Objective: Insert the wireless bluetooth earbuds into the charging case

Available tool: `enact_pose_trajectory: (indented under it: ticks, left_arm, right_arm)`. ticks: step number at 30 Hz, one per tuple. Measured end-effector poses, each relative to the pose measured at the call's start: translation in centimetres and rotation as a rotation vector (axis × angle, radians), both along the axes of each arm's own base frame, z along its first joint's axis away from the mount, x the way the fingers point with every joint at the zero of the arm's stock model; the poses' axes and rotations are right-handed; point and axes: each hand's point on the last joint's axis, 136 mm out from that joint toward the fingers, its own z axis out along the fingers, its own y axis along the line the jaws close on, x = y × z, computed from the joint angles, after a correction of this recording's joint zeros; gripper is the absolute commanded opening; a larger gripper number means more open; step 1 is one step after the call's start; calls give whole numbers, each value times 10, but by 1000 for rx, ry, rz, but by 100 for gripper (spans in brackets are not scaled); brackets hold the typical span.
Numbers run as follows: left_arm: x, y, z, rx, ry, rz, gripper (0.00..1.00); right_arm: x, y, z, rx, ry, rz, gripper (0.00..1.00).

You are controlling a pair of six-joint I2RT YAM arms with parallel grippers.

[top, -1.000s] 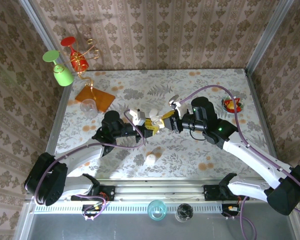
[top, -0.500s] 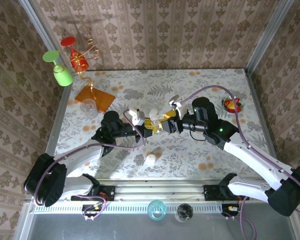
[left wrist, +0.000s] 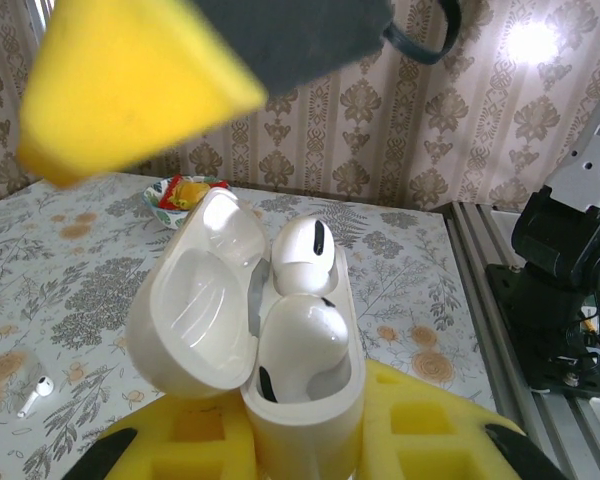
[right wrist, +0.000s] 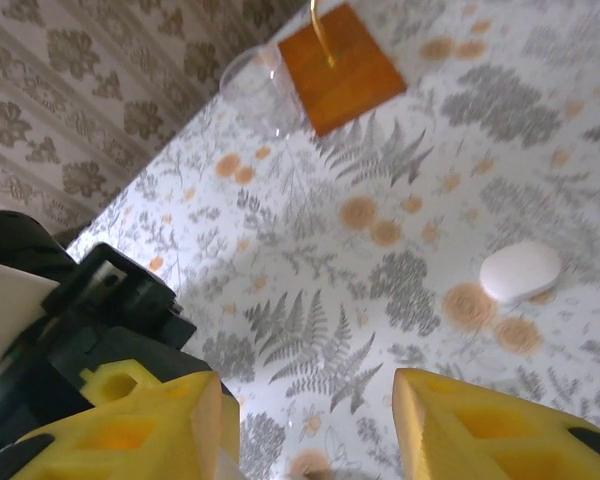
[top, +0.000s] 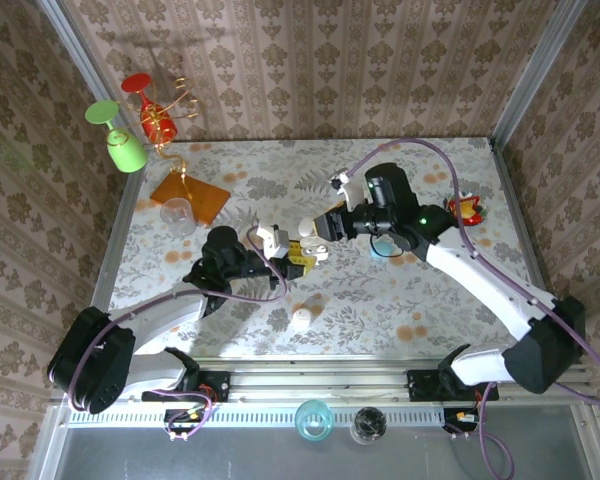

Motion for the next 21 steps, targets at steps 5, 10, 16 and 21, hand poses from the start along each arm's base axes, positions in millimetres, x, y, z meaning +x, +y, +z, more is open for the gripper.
enact_pose_trajectory:
  ticks: [5, 10, 16, 21]
  left_arm:
    - [-2, 2, -7, 15, 11, 3, 10]
    - [-3, 2, -12, 30, 32, 1, 9]
    - [6, 6, -8, 17, 19, 43, 9]
    - [3, 8, -2, 3, 24, 30, 9]
  right_arm:
    - [-4, 5, -22, -55, 88, 57, 47]
    - [-16, 5, -21, -70, 86, 128, 47]
    - [-43, -1, -12, -67, 66, 214, 52]
    - [-59, -10, 1, -44, -35, 239, 58]
